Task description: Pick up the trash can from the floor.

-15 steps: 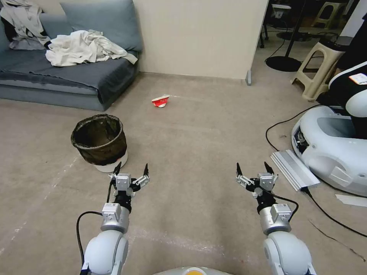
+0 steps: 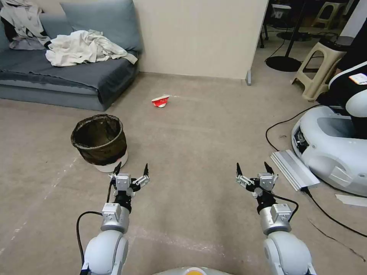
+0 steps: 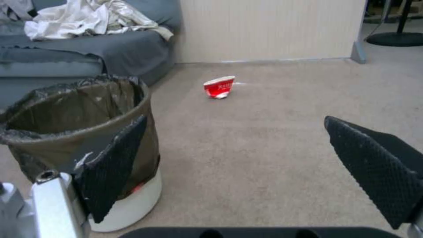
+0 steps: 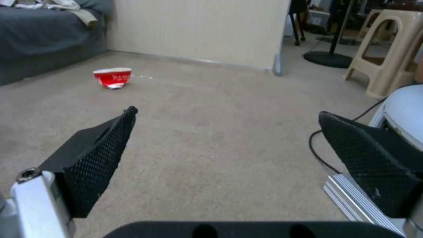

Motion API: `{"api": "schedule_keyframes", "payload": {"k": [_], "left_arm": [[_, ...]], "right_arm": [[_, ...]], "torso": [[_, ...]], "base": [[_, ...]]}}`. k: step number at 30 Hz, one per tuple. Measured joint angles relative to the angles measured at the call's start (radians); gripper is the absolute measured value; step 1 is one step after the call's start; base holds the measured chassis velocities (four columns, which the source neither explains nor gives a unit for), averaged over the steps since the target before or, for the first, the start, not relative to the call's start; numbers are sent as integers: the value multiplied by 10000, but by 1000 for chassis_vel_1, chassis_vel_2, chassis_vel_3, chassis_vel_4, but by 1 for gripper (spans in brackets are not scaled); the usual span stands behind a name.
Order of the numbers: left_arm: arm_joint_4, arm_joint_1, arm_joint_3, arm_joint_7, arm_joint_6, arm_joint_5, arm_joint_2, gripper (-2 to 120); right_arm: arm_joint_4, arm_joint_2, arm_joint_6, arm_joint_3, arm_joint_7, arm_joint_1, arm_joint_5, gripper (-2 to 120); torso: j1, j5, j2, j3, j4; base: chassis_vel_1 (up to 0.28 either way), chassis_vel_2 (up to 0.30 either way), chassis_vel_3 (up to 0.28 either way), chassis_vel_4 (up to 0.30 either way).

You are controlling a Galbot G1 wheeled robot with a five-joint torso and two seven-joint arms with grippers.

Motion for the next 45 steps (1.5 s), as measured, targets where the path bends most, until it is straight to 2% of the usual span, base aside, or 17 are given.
{"api": "schedule_keyframes", "payload": {"k": [7,9,10,13,14,18,19,21,22,23,26,30,45], "left_arm": [[-56,20,-16,10,15,-9,-4,100],[-538,227,-205,172,335,-186,-115,100],[-538,227,-205,172,335,-186,-115,100],[-1553,680,-624,525,1043,-568,-356,100],[-1553,680,-624,525,1043,-568,-356,100],[-3002,1323,-1207,1029,2052,-1118,-694,100],[-3002,1323,-1207,1029,2052,-1118,-694,100],[-3640,1644,-1510,1286,2316,-1325,-879,100],[-3772,1826,-1698,1389,2000,-1328,-1005,100],[-3772,1826,-1698,1389,2000,-1328,-1005,100],[-3748,1961,-1781,1493,1395,-1314,-1071,100],[-3611,1997,-1786,1496,1145,-1299,-1076,100],[-3497,1971,-1861,1476,1127,-1299,-1011,100]], "right_arm": [[21,-1,-33,6,0,-8,17,100],[485,-12,-416,95,9,-109,257,100],[485,-12,-416,95,9,-109,257,100],[1560,-47,-1317,308,94,-348,827,100],[1560,-47,-1317,308,94,-348,827,100],[3051,-99,-2574,604,225,-682,1616,100],[3051,-99,-2574,604,225,-682,1616,100],[3516,-223,-2747,764,-56,-786,2018,100],[3595,-280,-2726,791,-225,-811,2170,100],[3595,-280,-2726,791,-225,-811,2170,100],[3585,-352,-2566,788,-349,-780,2399,100],[3463,-409,-2340,760,-351,-731,2486,100],[3246,-479,-1986,718,-340,-646,2648,100]], "torso": [[0,0,0,0,1],[0,1,0,0,-1],[0,1,0,0,-1],[0,1,0,0,0],[0,1,0,0,0],[0,0,0,0,0],[0,0,0,0,0],[-1,-3,0,-1,-4],[-1,6,1,-2,4],[-1,6,1,-2,4],[-1,2,0,-1,0],[-2,0,0,-1,0],[-2,0,0,0,-1]], "base": [[0,0,0,0],[0,0,0,0],[0,0,0,0],[0,0,0,0],[0,0,0,0],[0,0,0,0],[0,0,0,0],[0,0,0,0],[0,0,0,0],[0,0,0,0],[0,0,0,0],[0,0,0,0],[0,0,0,0]]}}
